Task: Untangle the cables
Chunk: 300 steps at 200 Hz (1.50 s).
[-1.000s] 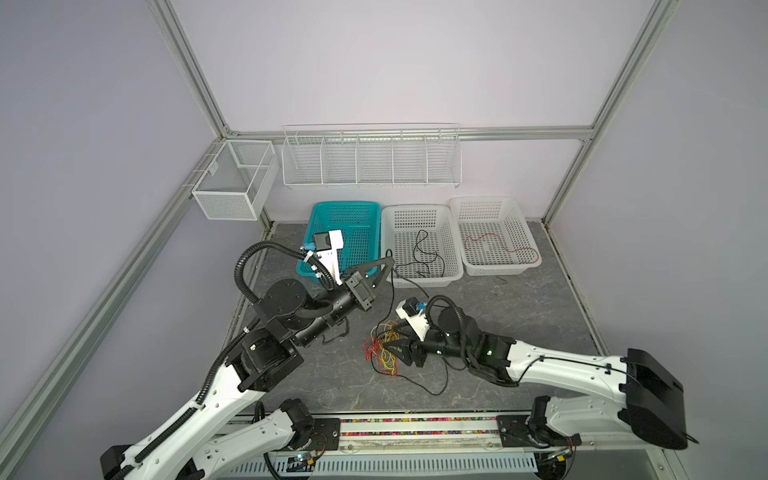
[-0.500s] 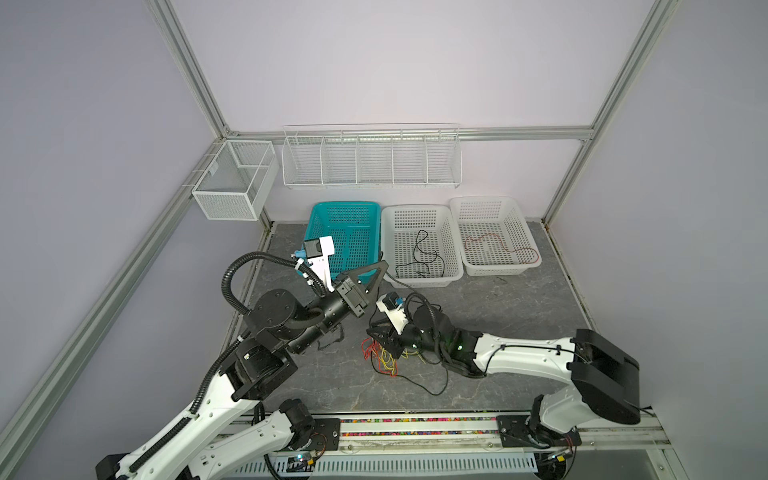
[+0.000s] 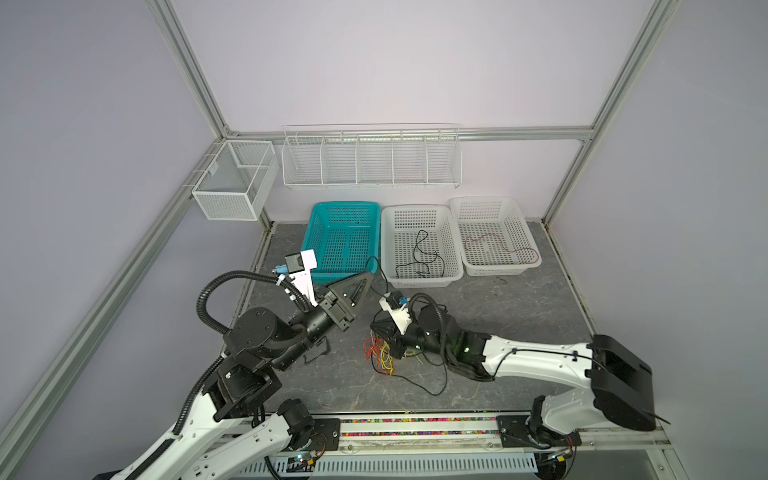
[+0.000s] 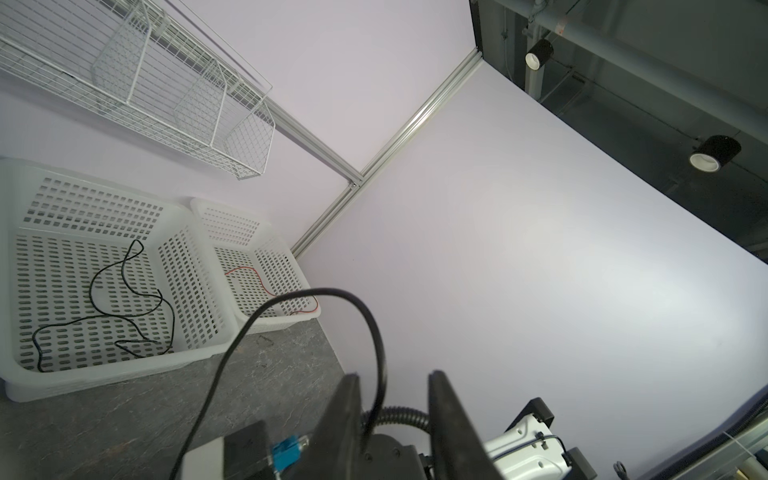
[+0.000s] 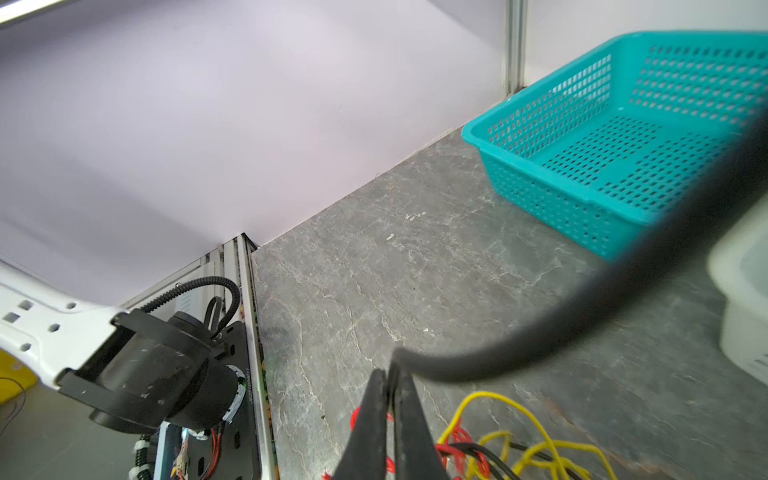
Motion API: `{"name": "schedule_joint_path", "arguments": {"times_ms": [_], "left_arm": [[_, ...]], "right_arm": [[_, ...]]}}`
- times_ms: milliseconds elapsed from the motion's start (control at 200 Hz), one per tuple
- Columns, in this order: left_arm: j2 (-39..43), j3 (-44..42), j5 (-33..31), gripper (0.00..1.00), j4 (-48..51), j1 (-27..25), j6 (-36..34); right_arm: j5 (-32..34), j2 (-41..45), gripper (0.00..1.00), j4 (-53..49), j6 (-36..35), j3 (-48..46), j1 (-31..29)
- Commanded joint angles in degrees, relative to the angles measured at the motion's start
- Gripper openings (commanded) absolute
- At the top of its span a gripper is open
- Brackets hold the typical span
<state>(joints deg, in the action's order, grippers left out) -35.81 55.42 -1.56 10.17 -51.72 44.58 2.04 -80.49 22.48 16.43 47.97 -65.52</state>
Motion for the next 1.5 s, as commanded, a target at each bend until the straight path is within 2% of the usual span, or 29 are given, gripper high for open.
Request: {"name": "schedule_joint_path", "arguments": {"times_ms": [0,85,210,505,745,1020,1185,1495], "left_arm": [[2.65,-2.64,-2.38,0.45,4.69,-0.11,-1.44],[4.19,-4.91,-2.48,0.53,6.29,-0.07,-1.49],[6.37,-8.75,-2.21,0.58,7.04,-0.17,-0.77],[9.17,-20.66,1.26,0.70,0.00,-0.08,4.13],[7.57,-29.72,5.87,0.71,-8.77,-0.08,8.49],[4.70,-34.81,8.07,0.69,-15.98,-0.26,10.68],[4.20,-36.26,8.62,0.62,-17.93,-0.31,11.31],[1.46,-39.86,9.89,0.29,-24.39,-1.24,13.02]], "right_arm": [[3.18,6.79,0.06,-4.85,-3.09,3.95,-0.15],[4.09,9.79,0.06,-11.02,-3.47,7.13,0.28],[4.48,12.97,0.06,-17.75,-3.57,10.95,0.63],[6.12,16.94,0.06,-26.78,-3.13,17.13,1.12],[5.19,19.12,0.06,-27.92,-2.60,17.14,1.55],[-1.71,20.19,0.06,-26.93,-2.34,16.14,1.80],[-2.03,20.28,0.06,-26.19,-1.63,15.49,1.76],[-1.08,20.90,0.06,-26.00,-1.09,16.02,1.79]]}}
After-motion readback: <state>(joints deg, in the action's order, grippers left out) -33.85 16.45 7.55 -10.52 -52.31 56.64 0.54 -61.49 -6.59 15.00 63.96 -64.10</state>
